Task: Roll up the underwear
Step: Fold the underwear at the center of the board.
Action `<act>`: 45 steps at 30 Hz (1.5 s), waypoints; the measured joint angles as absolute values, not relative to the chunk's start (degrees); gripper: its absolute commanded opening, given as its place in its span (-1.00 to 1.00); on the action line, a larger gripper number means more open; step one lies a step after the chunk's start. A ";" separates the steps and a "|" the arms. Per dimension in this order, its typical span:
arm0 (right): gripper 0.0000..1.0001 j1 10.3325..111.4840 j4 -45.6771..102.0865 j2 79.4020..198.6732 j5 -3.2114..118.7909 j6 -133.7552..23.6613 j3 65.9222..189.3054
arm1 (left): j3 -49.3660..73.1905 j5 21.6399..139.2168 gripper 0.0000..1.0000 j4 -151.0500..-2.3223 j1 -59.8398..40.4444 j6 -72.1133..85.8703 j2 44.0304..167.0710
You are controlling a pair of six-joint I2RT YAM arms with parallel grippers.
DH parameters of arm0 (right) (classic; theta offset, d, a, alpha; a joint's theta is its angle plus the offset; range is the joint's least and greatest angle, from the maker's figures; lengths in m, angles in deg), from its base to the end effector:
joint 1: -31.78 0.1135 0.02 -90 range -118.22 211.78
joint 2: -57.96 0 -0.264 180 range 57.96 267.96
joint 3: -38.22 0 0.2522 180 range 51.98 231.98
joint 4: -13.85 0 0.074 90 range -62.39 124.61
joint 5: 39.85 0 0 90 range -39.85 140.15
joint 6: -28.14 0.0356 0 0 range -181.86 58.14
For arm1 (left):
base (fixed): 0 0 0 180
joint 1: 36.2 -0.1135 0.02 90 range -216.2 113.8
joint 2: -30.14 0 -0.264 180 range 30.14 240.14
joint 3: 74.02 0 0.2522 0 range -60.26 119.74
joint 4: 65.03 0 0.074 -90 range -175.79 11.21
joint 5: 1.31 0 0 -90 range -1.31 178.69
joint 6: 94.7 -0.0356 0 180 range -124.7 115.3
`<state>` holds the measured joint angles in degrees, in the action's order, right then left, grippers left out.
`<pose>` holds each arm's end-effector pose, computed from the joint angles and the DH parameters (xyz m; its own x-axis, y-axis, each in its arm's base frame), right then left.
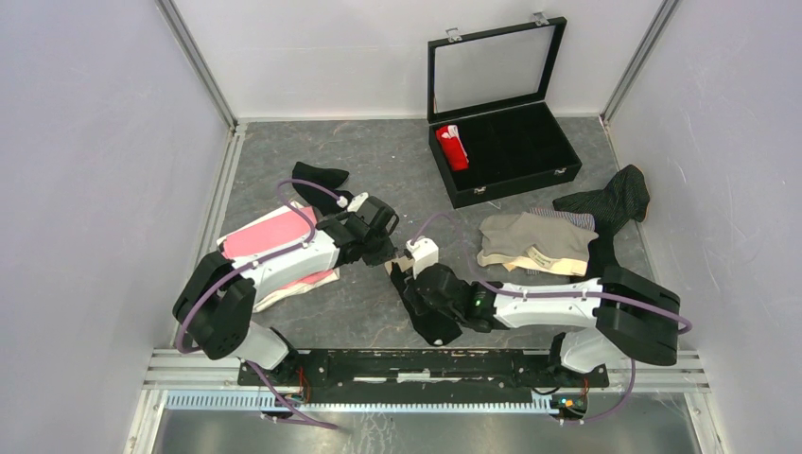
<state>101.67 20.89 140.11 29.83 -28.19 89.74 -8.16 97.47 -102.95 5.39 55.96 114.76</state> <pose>0.1099 0.2643 0.1809 -0.6107 -0.1557 -0.7764 -0.5377 0.8013 0.2622 0.2235 -0.1911 0.2040 -0.8234 -0.4211 -0.3803 -0.2541 0.8730 -0.4164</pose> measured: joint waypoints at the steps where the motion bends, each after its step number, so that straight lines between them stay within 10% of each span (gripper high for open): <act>1: -0.95 101.21 20.52 139.91 30.55 -27.99 89.32 | -8.16 97.62 -0.96 -102.97 5.39 55.96 114.76; 45: -0.99 87.00 5.63 142.55 46.51 -22.66 77.41 | -6.24 96.90 -0.96 -94.76 6.39 55.98 125.23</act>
